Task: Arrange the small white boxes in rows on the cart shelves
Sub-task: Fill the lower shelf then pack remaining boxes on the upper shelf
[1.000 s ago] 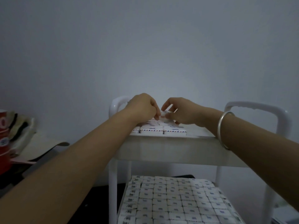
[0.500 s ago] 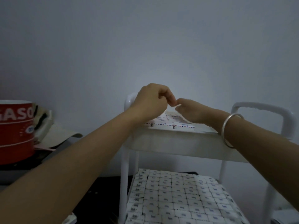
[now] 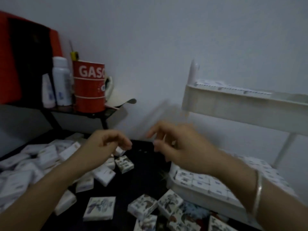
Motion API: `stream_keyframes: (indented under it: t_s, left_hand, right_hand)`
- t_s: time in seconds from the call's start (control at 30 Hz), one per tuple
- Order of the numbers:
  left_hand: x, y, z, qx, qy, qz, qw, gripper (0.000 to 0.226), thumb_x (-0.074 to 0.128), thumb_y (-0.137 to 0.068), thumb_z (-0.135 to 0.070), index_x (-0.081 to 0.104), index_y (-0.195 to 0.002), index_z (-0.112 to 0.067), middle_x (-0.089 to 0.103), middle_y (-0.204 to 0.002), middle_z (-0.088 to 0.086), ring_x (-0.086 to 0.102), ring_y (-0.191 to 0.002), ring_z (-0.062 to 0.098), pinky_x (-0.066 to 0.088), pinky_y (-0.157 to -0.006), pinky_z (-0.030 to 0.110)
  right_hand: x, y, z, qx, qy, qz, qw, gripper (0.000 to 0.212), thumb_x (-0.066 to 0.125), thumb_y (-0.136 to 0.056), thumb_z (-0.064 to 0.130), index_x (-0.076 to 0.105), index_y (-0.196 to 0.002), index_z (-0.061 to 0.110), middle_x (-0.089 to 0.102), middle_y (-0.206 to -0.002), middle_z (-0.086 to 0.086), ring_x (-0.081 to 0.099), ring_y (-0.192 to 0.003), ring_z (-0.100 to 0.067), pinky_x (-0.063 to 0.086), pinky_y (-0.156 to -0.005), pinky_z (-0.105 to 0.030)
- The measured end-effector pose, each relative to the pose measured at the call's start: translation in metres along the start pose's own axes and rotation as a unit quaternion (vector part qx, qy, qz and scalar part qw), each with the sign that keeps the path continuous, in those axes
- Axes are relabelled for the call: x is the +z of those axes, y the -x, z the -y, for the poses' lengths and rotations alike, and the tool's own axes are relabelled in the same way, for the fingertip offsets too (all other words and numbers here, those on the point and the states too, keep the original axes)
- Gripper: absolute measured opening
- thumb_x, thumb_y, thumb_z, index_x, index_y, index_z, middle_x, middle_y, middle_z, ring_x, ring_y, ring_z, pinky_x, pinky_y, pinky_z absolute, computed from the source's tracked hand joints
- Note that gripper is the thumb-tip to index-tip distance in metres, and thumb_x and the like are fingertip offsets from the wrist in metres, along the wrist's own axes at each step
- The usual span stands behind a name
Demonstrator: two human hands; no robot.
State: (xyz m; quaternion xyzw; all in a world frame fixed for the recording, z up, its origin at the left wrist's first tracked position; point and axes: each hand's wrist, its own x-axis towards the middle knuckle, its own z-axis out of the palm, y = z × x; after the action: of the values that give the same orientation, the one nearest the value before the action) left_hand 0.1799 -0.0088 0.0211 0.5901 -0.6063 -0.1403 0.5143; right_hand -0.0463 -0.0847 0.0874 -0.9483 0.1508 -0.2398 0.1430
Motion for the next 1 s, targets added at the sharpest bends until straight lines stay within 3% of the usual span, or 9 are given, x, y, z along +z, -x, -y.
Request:
stream_keyframes:
  t_s: [0.1, 0.23, 0.3, 0.47, 0.73, 0.8, 0.87, 0.93, 1.0]
  left_hand:
    - [-0.015, 0.040, 0.051, -0.065, -0.019, -0.021, 0.998, 0.050, 0.041, -0.090, 0.019, 0.071, -0.082, -0.019, 0.074, -0.088, -0.005, 0.068, -0.081, 0.014, 0.052, -0.066, 0.021]
    - [-0.023, 0.075, 0.088, -0.093, -0.141, -0.078, 0.983, 0.053, 0.040, -0.088, 0.013, 0.069, -0.089, -0.031, 0.069, -0.092, -0.020, 0.063, -0.093, -0.002, 0.044, -0.069, 0.011]
    - [-0.024, 0.082, 0.093, -0.084, -0.182, -0.086, 0.976, 0.052, 0.038, -0.089, 0.011, 0.068, -0.104, -0.031, 0.067, -0.103, -0.019, 0.060, -0.100, 0.000, 0.046, -0.079, 0.016]
    - [-0.029, 0.089, 0.102, -0.068, -0.310, -0.044, 0.947, 0.055, 0.043, -0.088, -0.001, 0.053, -0.131, -0.033, 0.057, -0.124, -0.012, 0.048, -0.117, 0.010, 0.039, -0.099, 0.026]
    - [-0.014, 0.091, 0.118, -0.064, -0.464, 0.076, 0.880, 0.061, 0.038, -0.084, -0.013, 0.037, -0.142, -0.030, 0.033, -0.152, -0.002, 0.023, -0.141, 0.019, 0.017, -0.117, 0.036]
    - [-0.012, 0.088, 0.119, -0.043, -0.465, 0.076, 0.881, 0.061, 0.038, -0.084, -0.011, 0.039, -0.142, -0.028, 0.038, -0.152, -0.001, 0.024, -0.143, 0.014, 0.007, -0.121, 0.034]
    - [-0.009, 0.085, 0.118, -0.027, -0.454, 0.071, 0.888, 0.059, 0.039, -0.084, -0.009, 0.042, -0.140, -0.027, 0.055, -0.137, -0.004, 0.042, -0.133, 0.006, 0.000, -0.119, 0.026]
    - [-0.007, 0.082, 0.115, -0.020, -0.463, 0.072, 0.883, 0.060, 0.039, -0.085, -0.010, 0.039, -0.141, -0.030, 0.069, -0.114, -0.007, 0.057, -0.112, 0.004, 0.000, -0.117, 0.023]
    - [-0.007, 0.078, 0.114, -0.014, -0.474, 0.075, 0.877, 0.062, 0.040, -0.086, -0.009, 0.034, -0.144, -0.031, 0.071, -0.109, -0.008, 0.057, -0.112, 0.007, 0.005, -0.118, 0.023]
  right_hand:
    - [0.063, -0.017, -0.014, 0.037, -0.009, 0.059, 0.998, 0.018, 0.056, -0.093, 0.019, 0.063, -0.107, 0.028, 0.066, -0.086, 0.013, 0.064, -0.074, -0.006, 0.053, -0.072, -0.032]
    - [0.149, -0.050, -0.036, 0.102, -0.004, 0.089, 0.991, 0.020, 0.059, -0.092, 0.023, 0.066, -0.111, 0.024, 0.069, -0.107, 0.004, 0.064, -0.097, -0.015, 0.050, -0.088, -0.029]
    - [0.185, -0.064, -0.041, 0.142, -0.010, 0.096, 0.985, 0.028, 0.060, -0.092, 0.028, 0.062, -0.119, 0.021, 0.066, -0.116, -0.001, 0.061, -0.106, -0.020, 0.047, -0.090, -0.028]
    - [0.229, -0.084, -0.040, 0.207, -0.038, 0.078, 0.975, 0.058, 0.071, -0.083, 0.043, 0.048, -0.129, 0.017, 0.063, -0.123, -0.003, 0.059, -0.112, -0.020, 0.047, -0.092, -0.031]
    - [0.228, -0.071, -0.050, 0.214, 0.047, 0.126, 0.968, 0.087, 0.082, -0.068, 0.044, 0.037, -0.139, 0.022, 0.050, -0.136, -0.003, 0.046, -0.125, -0.023, 0.045, -0.098, -0.035]
    - [0.218, -0.063, -0.056, 0.220, 0.025, 0.118, 0.968, 0.086, 0.081, -0.070, 0.040, 0.034, -0.141, 0.025, 0.048, -0.136, -0.004, 0.049, -0.122, -0.024, 0.044, -0.095, -0.032]
    - [0.206, -0.055, -0.061, 0.222, 0.011, 0.107, 0.969, 0.083, 0.078, -0.074, 0.043, 0.031, -0.141, 0.030, 0.050, -0.132, -0.004, 0.052, -0.117, -0.024, 0.043, -0.090, -0.031]
    - [0.193, -0.047, -0.064, 0.209, 0.015, 0.093, 0.973, 0.079, 0.074, -0.077, 0.047, 0.031, -0.141, 0.031, 0.052, -0.130, -0.003, 0.053, -0.114, -0.022, 0.045, -0.090, -0.032]
    - [0.181, -0.040, -0.066, 0.202, -0.006, 0.069, 0.977, 0.076, 0.073, -0.079, 0.045, 0.031, -0.141, 0.031, 0.053, -0.130, -0.001, 0.058, -0.109, -0.021, 0.049, -0.091, -0.036]
